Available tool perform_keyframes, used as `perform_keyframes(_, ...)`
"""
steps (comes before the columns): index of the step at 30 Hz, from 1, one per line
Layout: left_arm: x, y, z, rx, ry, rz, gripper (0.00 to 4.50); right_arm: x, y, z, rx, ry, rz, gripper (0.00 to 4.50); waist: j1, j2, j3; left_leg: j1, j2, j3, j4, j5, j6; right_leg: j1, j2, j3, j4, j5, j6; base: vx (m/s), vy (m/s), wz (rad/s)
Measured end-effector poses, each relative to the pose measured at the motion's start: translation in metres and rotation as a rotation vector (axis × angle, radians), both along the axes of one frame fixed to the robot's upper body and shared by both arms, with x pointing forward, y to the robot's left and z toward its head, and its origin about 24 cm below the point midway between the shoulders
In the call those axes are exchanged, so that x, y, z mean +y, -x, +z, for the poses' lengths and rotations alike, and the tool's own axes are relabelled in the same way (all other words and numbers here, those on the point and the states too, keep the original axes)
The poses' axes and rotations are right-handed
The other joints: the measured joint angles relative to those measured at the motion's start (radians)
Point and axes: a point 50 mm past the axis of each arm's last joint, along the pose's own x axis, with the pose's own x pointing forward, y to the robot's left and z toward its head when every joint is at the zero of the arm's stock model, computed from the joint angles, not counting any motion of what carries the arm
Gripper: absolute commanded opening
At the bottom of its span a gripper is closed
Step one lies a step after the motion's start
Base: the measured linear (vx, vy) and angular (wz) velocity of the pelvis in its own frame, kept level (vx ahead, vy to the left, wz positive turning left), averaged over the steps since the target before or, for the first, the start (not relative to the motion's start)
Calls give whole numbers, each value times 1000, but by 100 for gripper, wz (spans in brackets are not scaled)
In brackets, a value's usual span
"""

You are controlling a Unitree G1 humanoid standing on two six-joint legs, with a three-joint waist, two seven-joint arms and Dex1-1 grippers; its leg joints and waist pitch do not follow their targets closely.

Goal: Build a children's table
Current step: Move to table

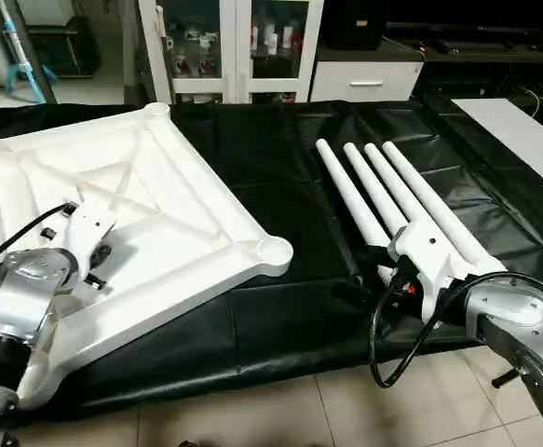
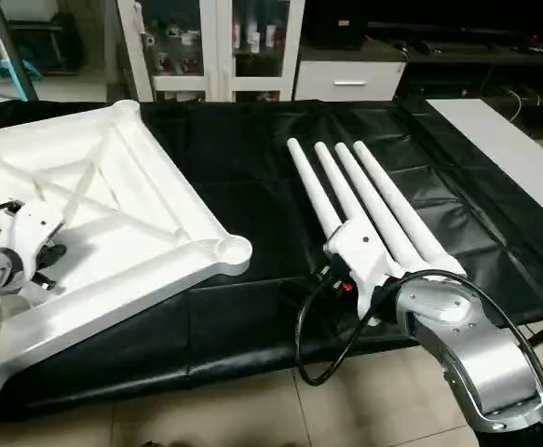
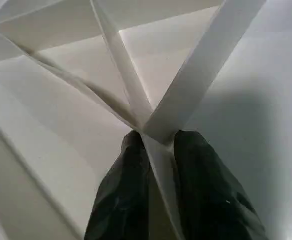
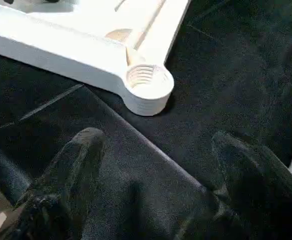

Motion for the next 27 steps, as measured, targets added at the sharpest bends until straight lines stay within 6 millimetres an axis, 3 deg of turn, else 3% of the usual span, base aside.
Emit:
perform_keyframes(7, 3, 0, 2, -11, 6, -31, 64, 0, 0, 0, 1, 0, 2, 369, 9, -4, 0, 0, 0, 1, 0, 0, -1, 0, 0, 0, 0, 3, -3, 0, 0, 0)
perform_keyframes(10, 0, -4, 2, -13, 38, -19, 134, 0, 0, -1, 0, 2, 1, 369, 17, -3, 1, 0, 0, 1, 0, 0, -1, -1, 0, 0, 1, 3, -3, 0, 0, 0)
perform_keyframes(12, 0, -5, 2, -19, 67, -8, 134, 0, 0, -1, -1, 5, 0, 369, 20, -4, 1, 0, 0, 1, 1, 0, -1, 0, 0, 0, 1, 4, -3, 0, 0, 0)
perform_keyframes(18, -1, -7, 8, -62, 123, 13, 206, 0, 0, -1, -2, 5, -2, 369, 30, -8, 2, -1, 0, 0, 3, 0, -1, 0, 0, 0, 0, 6, -7, 0, 0, 0)
perform_keyframes(21, -3, -15, 24, -131, 142, -6, 223, 1, 0, 0, -3, -16, -5, 369, 44, -8, 3, -1, 1, 0, 3, 0, -1, 0, 0, 0, 1, 7, -7, 0, 0, 0)
perform_keyframes(24, -5, -23, 53, -270, 164, -59, 259, 2, 1, 1, -3, -34, -5, 369, 51, -8, 3, -1, 1, 0, 3, 0, -2, 0, 0, 0, 1, 7, -7, 0, 0, 0)
perform_keyframes(27, -18, -26, 80, -388, 243, -177, 264, 2, 0, 1, -6, -51, -20, 369, 59, -8, 3, -1, 0, 0, 3, 0, -1, 1, 0, 0, 0, 7, -8, 0, 0, 0)
